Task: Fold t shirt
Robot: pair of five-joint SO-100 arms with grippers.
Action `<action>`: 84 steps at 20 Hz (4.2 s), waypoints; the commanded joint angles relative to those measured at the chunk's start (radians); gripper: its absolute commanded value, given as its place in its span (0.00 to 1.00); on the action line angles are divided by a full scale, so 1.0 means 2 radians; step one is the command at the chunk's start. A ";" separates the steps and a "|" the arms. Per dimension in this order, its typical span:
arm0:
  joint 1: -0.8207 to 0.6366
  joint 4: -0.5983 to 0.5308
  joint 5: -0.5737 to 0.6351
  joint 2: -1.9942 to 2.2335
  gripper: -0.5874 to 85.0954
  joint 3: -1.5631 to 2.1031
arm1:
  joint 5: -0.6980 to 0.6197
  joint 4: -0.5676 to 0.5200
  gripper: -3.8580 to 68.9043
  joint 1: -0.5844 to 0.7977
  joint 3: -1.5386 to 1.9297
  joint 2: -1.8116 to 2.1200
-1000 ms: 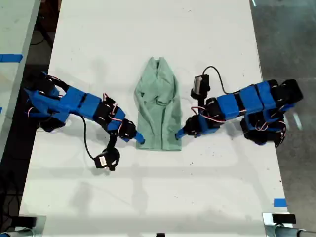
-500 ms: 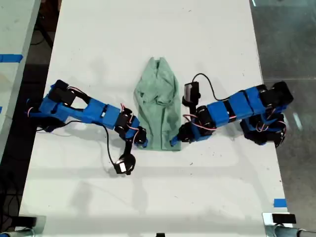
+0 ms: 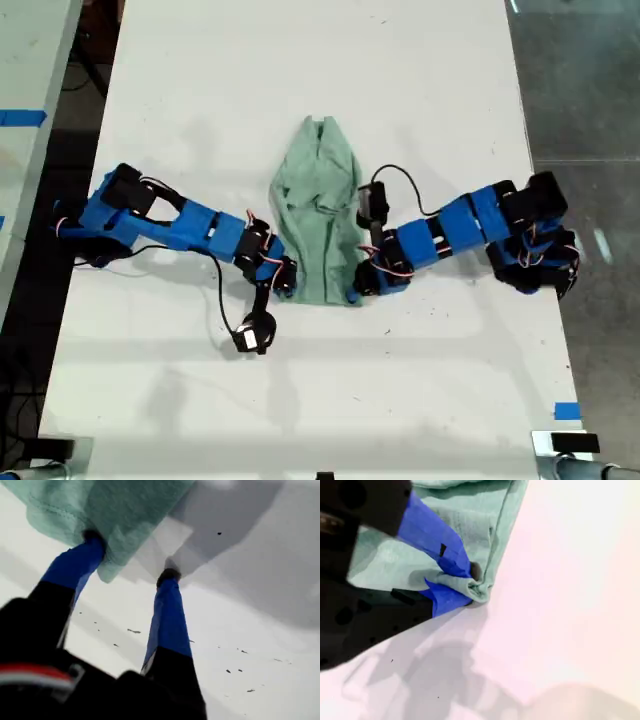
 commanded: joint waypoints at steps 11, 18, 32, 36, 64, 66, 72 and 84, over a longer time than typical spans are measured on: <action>0.035 0.046 0.009 0.100 0.01 -0.062 | 0.006 0.156 0.04 -0.028 -0.209 0.018; -0.106 0.141 0.071 0.235 0.01 -0.062 | -0.150 0.111 0.04 0.143 -0.184 0.199; -0.396 0.146 0.186 0.113 0.31 -0.048 | -0.310 0.046 0.45 0.423 -0.182 0.051; -0.416 0.178 0.209 0.160 0.31 -0.049 | -0.333 0.108 0.47 0.459 -0.228 0.059; -0.084 -0.054 0.110 1.269 0.01 0.984 | -0.136 0.053 0.06 0.057 0.780 1.061; -0.081 -0.055 0.108 1.269 0.01 0.985 | -0.133 0.053 0.06 0.058 0.781 1.061; -0.077 -0.057 0.109 1.269 0.01 0.986 | -0.133 0.053 0.06 0.050 0.782 1.061; -0.079 -0.058 0.107 1.269 0.01 0.987 | -0.133 0.053 0.06 0.050 0.782 1.061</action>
